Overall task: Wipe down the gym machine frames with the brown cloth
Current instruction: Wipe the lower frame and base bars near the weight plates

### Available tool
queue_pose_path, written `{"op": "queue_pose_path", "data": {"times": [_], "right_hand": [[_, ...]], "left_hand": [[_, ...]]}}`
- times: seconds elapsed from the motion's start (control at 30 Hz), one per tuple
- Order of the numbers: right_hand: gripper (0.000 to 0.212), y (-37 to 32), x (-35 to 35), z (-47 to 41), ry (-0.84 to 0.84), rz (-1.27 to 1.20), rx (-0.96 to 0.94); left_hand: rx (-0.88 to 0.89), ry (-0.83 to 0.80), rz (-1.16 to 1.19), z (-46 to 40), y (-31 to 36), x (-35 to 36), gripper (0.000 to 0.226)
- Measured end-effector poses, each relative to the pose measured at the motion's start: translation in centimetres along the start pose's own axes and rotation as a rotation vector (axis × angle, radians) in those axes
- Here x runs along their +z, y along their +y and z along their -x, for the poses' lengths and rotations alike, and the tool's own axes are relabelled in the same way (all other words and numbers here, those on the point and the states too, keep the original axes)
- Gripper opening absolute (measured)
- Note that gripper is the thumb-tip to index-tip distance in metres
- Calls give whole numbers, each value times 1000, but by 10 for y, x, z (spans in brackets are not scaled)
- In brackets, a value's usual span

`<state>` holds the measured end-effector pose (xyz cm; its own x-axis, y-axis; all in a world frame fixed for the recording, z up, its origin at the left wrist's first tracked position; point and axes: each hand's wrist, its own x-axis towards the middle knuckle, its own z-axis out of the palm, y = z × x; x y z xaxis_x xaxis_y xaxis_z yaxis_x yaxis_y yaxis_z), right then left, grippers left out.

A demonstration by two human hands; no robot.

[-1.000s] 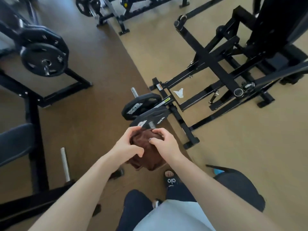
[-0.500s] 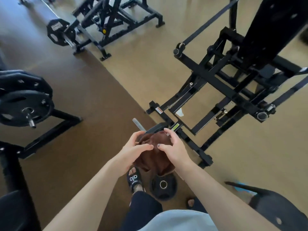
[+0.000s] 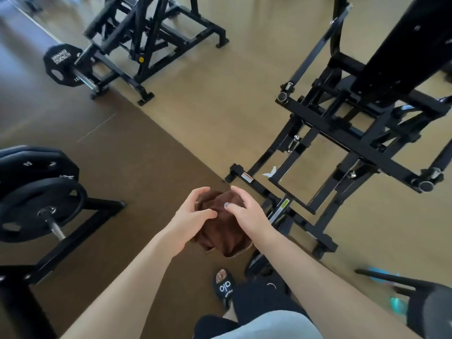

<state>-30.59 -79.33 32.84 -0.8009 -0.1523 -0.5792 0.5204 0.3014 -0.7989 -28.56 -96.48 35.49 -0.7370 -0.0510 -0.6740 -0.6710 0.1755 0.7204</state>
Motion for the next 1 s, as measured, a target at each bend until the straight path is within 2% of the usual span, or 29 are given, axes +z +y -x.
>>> {"op": "queue_pose_path", "data": {"times": [0.17,0.37,0.57,0.73,1.0], "right_hand": [[44,-19,41,-30,-19,-76,14],[46,-41,77,-64,97,-96,-52],[45,-70,113,-132,244,-82,-23],[44,-110,141,-194,278,-92,36],[50,-177,132,-253,378,-214,67]], "left_hand": [[60,28,-52,-16,12,-46,56],[103,17,-172,-55,34,-95,62],[159,-75,-335,-130,64,-145,63],[165,-125,-409,-196,98,-192,65],[239,-284,-519,-272,179,-218,65]]}}
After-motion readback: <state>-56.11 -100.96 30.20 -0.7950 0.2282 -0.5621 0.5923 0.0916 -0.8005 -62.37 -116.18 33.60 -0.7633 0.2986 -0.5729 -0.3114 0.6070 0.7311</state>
